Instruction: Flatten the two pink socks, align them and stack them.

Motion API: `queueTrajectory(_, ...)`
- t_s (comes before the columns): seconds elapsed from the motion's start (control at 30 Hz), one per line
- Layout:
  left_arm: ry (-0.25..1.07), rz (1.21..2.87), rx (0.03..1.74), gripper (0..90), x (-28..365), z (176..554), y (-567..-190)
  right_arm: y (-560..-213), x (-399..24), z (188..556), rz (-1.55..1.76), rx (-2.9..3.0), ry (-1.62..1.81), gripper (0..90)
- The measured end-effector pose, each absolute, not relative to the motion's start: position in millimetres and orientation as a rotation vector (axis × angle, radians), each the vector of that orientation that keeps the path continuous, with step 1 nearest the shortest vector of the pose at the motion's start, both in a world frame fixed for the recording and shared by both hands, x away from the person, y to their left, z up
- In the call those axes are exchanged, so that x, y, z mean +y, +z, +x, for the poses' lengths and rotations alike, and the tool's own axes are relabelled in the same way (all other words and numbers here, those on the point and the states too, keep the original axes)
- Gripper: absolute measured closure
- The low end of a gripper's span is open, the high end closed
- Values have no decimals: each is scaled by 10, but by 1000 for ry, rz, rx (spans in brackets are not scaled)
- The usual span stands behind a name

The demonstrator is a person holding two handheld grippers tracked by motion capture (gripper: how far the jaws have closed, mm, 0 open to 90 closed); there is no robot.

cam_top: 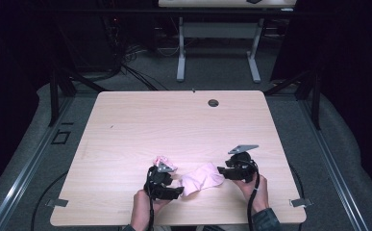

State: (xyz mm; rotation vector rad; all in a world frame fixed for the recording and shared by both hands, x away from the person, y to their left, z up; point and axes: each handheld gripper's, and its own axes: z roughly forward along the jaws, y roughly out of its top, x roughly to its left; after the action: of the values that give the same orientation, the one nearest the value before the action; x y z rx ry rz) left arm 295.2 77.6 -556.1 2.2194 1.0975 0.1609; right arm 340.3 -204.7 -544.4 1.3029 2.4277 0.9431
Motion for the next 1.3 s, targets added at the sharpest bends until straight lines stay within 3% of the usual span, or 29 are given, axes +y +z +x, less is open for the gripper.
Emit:
queueTrajectory(0.27, 282, 2344, 1016, 503, 533, 2941, -5604, -5642, -1922, 3416, 1260, 2476, 807, 603)
queueTrajectory(0.4, 283, 2362, 1003, 551, 479, 2957, -5640, -5658, -1942, 3390, 1255, 2468, 827, 689)
queueTrajectory(0.5, 292, 2360, 985, 629, 468, 2954, -5643, -5667, -1937, 3358, 1249, 2469, 855, 764)
queueTrajectory(0.57, 297, 2358, 975, 737, 467, 2951, -5646, -5662, -1929, 3327, 1232, 2477, 838, 809)
queueTrajectory(0.7, 294, 2350, 944, 853, 488, 2952, -5658, -5670, -1929, 3296, 1241, 2471, 861, 821)
queueTrajectory(1.1, 128, 2291, 923, 877, 955, 2831, -5446, -5366, -2058, 2934, 1339, 2494, 1068, 817)
queueTrajectory(1.3, 96, 2300, 930, 849, 1061, 2772, -5531, -5496, -1969, 2845, 1355, 2565, 985, 778)
